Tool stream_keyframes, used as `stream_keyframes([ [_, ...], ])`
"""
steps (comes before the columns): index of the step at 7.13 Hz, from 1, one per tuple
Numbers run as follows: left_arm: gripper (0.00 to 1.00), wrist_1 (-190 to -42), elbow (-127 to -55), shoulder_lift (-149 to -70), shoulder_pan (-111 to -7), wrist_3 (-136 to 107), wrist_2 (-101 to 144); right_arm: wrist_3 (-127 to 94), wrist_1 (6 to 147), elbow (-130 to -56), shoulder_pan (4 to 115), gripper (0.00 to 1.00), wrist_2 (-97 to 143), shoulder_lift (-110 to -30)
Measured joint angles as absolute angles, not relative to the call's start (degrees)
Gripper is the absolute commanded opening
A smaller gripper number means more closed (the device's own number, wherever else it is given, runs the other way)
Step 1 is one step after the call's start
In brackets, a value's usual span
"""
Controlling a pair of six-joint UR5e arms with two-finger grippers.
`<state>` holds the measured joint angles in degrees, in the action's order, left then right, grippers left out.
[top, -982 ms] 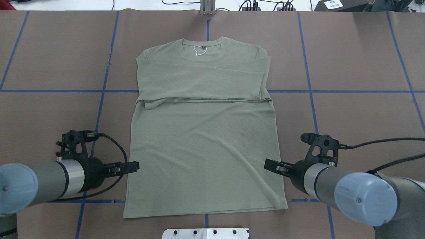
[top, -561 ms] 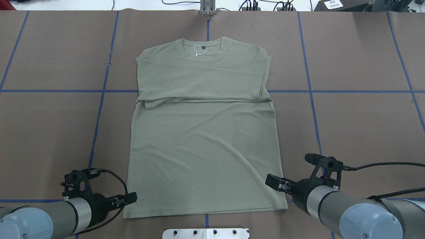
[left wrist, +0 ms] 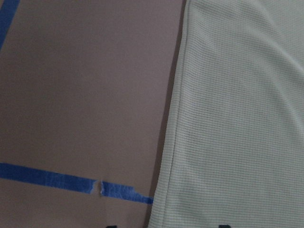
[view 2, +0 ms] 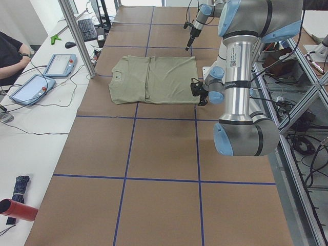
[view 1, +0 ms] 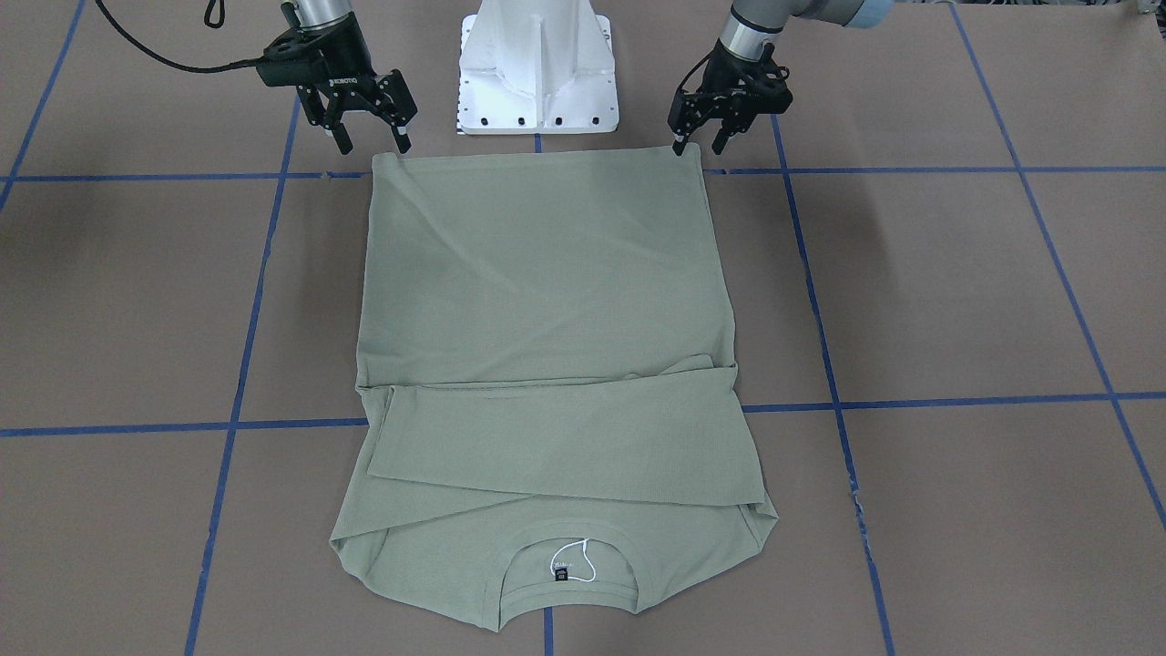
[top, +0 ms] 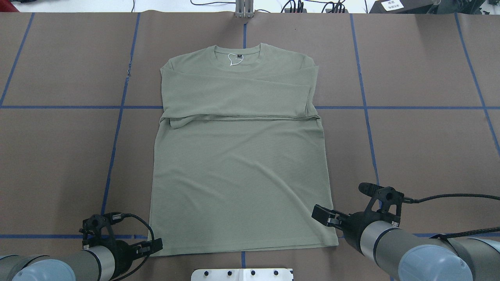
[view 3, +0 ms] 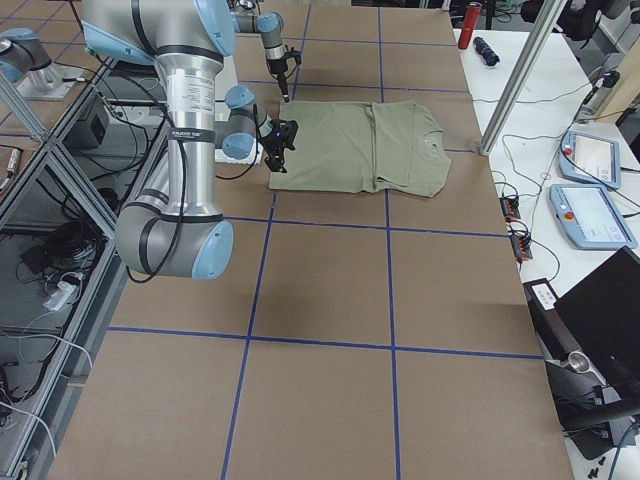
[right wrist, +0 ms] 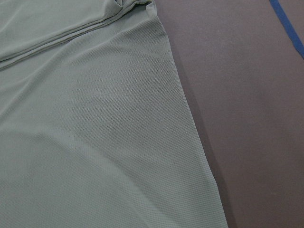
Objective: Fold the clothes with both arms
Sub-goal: 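Lower both grippers to the hem corners nearest the robot and grasp them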
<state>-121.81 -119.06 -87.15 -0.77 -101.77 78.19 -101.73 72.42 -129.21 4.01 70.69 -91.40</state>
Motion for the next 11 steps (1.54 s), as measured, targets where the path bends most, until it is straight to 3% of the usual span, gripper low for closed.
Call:
stream_keyframes([
  [6, 0.67, -121.38, -118.07, -88.74, -0.44, -101.46, 78.52, -101.78, 72.42, -129.14, 3.79, 1.00, 70.40, -91.32],
  [9, 0.38, -121.35, -118.06, -88.77, -0.36, -101.35, 78.57, -101.78, 72.42, -129.14, 3.78, 1.00, 70.40, -91.32],
  [11, 0.33, -121.30, -118.04, -88.72, -0.19, -101.39, 78.56, -101.78, 72.42, -129.06, 3.72, 1.00, 70.40, -91.32],
])
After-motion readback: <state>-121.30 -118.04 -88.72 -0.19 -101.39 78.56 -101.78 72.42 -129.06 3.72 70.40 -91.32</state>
